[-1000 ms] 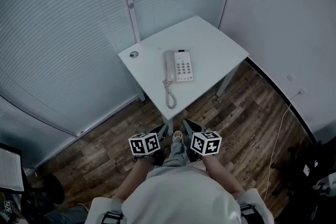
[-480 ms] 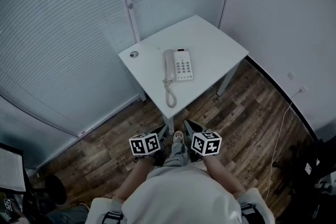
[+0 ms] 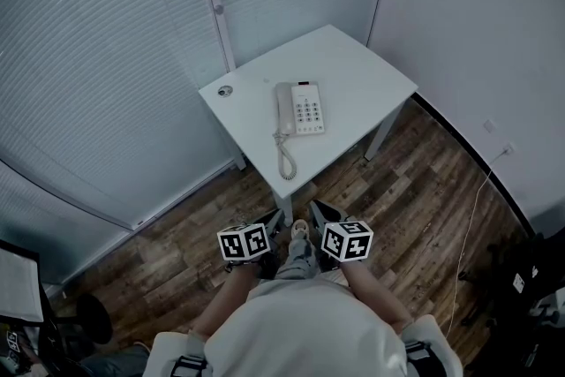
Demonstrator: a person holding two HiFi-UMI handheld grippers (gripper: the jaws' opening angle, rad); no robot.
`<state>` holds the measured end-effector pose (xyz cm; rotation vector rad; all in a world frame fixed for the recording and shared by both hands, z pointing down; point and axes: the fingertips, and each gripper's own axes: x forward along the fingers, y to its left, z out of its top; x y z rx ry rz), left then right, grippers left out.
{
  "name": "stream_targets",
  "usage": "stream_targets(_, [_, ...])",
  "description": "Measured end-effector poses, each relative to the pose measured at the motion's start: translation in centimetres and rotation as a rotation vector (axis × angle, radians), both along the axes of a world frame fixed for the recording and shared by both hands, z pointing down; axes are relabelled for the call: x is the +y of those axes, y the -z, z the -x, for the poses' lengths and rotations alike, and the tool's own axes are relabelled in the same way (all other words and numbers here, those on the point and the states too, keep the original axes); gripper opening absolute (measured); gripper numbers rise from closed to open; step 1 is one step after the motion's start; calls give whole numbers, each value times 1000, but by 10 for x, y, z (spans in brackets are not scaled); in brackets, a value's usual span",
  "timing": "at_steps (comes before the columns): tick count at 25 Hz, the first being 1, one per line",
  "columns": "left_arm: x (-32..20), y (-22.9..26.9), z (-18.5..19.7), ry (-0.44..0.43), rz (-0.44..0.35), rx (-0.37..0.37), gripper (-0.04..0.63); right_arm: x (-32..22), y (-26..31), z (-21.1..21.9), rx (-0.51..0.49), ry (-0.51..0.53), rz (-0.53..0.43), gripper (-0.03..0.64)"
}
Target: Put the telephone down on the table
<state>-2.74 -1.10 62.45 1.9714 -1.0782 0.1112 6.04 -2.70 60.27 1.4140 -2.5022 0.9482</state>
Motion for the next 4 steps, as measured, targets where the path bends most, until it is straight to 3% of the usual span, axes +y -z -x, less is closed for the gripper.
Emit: stream_targets(4, [0,2,-4,-1,0,9,21,-1,1,-3,1,-3,-2,20])
